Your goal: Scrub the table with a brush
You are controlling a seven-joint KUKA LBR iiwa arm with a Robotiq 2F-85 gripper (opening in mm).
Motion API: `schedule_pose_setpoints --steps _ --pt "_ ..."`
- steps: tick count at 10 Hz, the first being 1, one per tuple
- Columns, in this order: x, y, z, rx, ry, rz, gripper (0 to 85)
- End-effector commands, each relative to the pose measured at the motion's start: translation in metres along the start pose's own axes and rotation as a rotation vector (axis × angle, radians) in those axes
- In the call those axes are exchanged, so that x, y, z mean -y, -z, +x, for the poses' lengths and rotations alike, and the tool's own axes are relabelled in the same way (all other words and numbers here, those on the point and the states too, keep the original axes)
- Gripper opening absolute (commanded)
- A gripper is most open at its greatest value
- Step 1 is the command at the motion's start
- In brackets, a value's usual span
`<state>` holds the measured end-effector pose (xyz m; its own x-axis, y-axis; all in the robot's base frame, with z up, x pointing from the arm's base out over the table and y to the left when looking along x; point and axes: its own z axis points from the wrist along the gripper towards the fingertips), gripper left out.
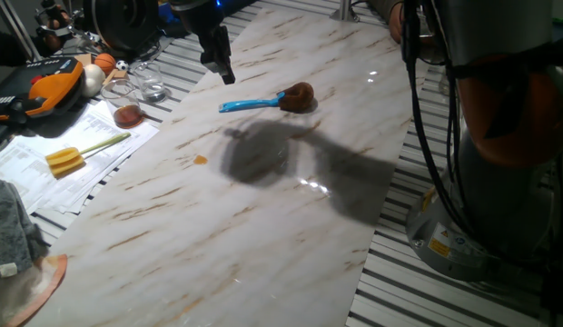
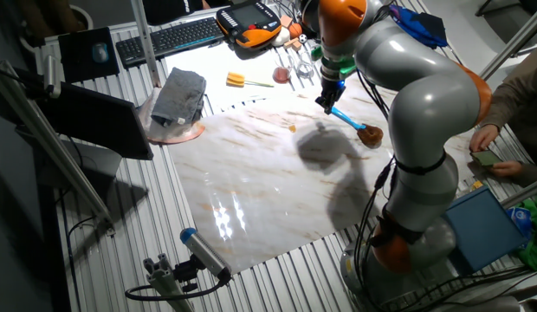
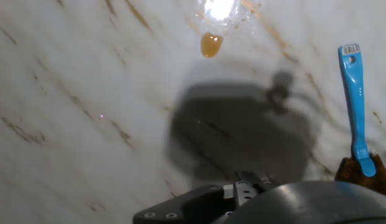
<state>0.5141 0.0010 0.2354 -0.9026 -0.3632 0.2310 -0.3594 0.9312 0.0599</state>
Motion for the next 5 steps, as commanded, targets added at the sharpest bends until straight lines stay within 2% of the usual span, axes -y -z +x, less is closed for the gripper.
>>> schedule_pose_setpoints --steps 1,3,4,5 --pt "0.0 -0.0001 -0.0001 -0.003 0.001 -0.001 0.0" --pt "0.0 -0.0001 -0.0001 0.007 -0.056 -0.004 0.0" --pt "0.0 -0.0001 -0.0001 0.082 -0.113 -0.042 0.0" --pt "0.0 -0.0001 -0.0001 0.094 -0.126 -0.046 0.0"
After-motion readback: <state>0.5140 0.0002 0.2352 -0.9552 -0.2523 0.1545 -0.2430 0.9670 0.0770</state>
